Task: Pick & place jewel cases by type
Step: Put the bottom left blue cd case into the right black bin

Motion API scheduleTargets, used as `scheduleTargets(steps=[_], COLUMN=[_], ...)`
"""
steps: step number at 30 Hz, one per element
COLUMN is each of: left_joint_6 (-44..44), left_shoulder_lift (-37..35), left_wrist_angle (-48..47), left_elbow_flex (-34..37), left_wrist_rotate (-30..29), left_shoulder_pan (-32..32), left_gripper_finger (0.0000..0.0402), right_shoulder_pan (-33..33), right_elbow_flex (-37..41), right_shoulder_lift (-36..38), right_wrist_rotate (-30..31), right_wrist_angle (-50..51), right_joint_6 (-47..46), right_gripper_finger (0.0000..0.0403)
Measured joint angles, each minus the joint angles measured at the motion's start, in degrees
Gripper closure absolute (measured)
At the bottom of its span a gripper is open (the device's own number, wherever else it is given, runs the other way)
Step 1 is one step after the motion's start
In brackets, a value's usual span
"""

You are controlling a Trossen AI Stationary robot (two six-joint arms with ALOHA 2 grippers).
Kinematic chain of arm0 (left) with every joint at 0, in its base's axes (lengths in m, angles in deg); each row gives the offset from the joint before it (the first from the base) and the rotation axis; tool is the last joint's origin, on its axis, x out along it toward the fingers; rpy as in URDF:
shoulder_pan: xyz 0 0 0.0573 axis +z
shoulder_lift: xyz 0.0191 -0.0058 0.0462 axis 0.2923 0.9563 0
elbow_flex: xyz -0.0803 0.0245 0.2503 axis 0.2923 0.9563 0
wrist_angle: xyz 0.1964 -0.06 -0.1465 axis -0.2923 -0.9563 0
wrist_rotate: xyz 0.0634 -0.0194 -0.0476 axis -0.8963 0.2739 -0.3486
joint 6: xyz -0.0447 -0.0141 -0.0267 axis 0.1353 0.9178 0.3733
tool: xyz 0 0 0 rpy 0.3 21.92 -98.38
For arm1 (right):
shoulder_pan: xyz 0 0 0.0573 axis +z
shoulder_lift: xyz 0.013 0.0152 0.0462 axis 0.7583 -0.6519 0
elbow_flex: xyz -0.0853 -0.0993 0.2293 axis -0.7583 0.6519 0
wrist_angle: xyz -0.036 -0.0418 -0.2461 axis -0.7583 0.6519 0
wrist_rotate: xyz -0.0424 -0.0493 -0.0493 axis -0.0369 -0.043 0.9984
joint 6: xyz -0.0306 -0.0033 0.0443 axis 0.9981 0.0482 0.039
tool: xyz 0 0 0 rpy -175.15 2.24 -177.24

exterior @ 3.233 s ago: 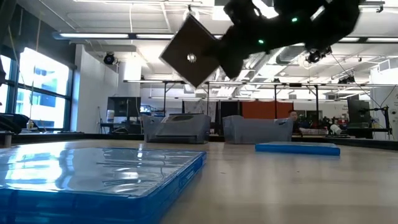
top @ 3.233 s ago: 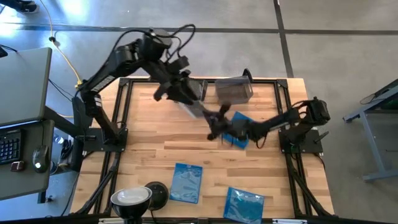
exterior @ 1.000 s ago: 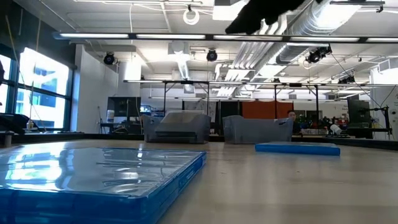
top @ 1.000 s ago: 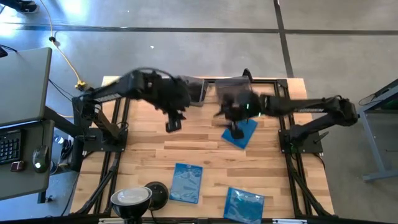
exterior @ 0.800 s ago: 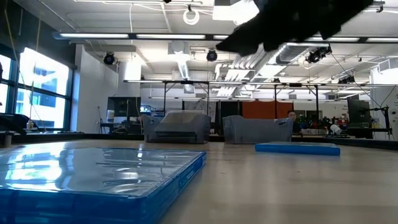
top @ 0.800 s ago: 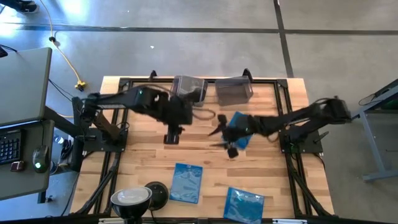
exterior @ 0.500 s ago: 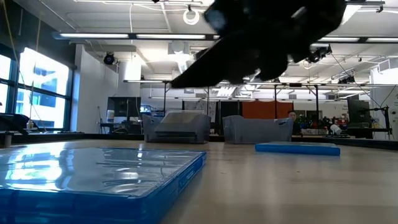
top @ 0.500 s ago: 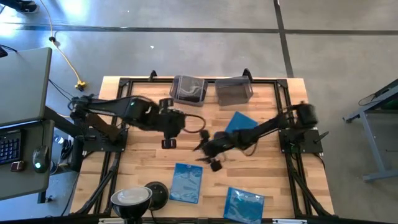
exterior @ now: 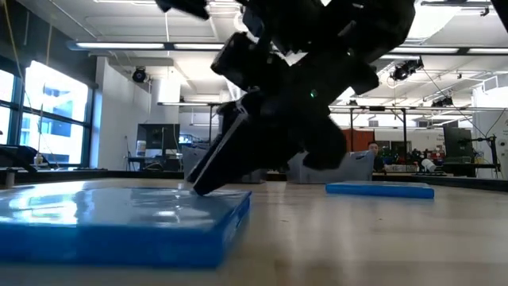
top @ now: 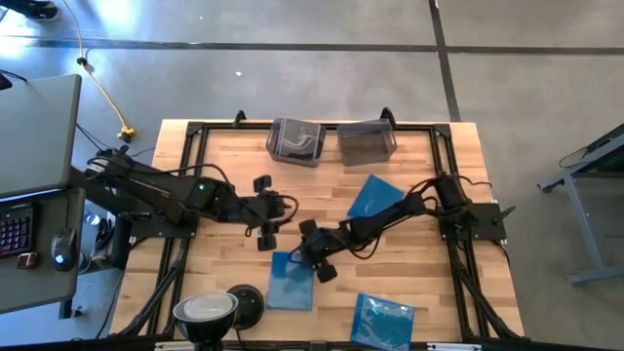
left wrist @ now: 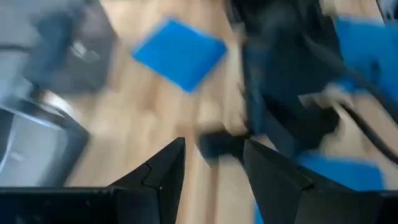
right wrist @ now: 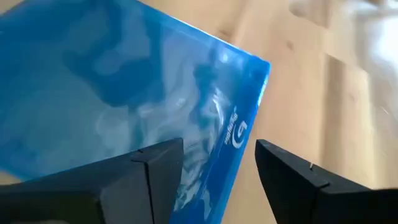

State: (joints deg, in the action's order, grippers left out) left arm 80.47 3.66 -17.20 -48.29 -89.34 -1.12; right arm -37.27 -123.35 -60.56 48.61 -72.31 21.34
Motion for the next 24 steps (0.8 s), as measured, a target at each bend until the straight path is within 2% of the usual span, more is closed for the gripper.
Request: scheduleTargets(steps=[3, 8, 10, 12, 16, 18, 21, 24], left_joint_6=[-0.38, 0.35, 3.96, 8.65, 16.02, 19.65, 21.04, 19.52], left_shoulder_lift=[0.50, 1.00, 0.90, 0.92, 0.92, 0.92, 0.92, 1.24], left_wrist_angle=[2.02, 1.91, 1.95, 1.47, -0.84, -2.49, -5.04, -1.14], left_elbow_flex=[-0.09, 0.02, 0.01, 0.01, 0.01, -0.03, 0.01, 1.54], left_wrist_rotate=[3.72, 3.96, 3.78, 2.14, -6.91, -8.62, -4.43, 2.02], left_shoulder_pan=[0.05, 0.07, 0.09, 0.11, 0.64, 2.67, 7.80, 13.43], left_gripper_finger=[0.0240, 0.0240, 0.0240, 0.0240, 0.0240, 0.0240, 0.0241, 0.0241], right_shoulder_pan=[-1.45, -5.01, -6.59, -7.80, -8.92, -8.66, -8.07, -7.06], right_elbow_flex=[-0.23, -0.07, 0.12, 0.36, 0.44, 0.27, 0.40, 0.29], right_shoulder_lift=[0.19, 2.13, 3.91, 6.21, 12.00, 14.35, 16.54, 18.83], right_wrist_rotate=[6.57, 24.86, 30.57, 33.29, 29.01, 26.01, 22.18, 21.71], right_wrist_angle=[4.94, 12.62, 17.15, 22.66, 27.95, 28.14, 28.86, 28.80], right_joint_6=[-0.13, 2.57, 2.30, 1.00, -0.98, -1.53, -1.61, -1.65], right_gripper_finger=[0.0206, 0.0206, 0.0206, 0.0206, 0.0206, 0.0206, 0.0206, 0.0206])
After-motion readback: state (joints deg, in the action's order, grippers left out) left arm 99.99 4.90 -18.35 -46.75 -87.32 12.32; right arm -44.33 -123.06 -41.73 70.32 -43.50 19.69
